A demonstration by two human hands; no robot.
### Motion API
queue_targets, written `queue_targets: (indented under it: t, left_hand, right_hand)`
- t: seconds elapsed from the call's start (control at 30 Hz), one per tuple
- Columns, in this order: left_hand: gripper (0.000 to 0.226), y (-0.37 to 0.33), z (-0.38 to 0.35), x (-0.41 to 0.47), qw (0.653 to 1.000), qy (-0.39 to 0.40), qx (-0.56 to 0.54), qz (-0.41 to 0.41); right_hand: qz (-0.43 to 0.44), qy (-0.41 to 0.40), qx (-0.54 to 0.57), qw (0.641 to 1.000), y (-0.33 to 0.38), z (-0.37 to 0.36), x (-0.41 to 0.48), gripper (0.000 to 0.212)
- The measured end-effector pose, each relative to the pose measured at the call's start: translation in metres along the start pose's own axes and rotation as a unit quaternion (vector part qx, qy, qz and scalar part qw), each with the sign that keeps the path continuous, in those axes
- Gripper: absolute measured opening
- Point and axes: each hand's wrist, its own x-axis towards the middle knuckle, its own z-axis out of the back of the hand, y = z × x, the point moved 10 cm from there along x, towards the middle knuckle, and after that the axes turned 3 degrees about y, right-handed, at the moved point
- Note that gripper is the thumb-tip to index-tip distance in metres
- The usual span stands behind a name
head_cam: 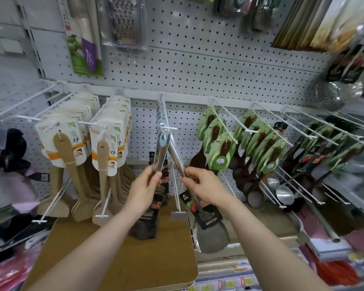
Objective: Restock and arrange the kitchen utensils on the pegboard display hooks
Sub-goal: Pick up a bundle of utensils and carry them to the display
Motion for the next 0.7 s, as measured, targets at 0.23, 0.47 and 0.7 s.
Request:
queue_targets:
  t: [0.23,0.47,0.7]
  left_hand:
    - [0.011,-0.006,0.009,-0.012,1.000,0.020,0.010,-0.020]
    - [0.009,-0.011,0.010,-0.017,0.999,0.042,-0.014,-0.010]
    - [0.012,-0.002,0.008,-0.007,0.999,0.030,0.010,0.008]
  right_hand:
    - [0.029,0.002,0.072,0.997,0.016,-0.025,0.004,0.007]
    - [0.005,-0.014,0.152,0.988,0.020,-0.053,0.020,0.013]
    - [-0.016,0.013,0.234,0.972,0.021,-0.069,0.033,0.030]
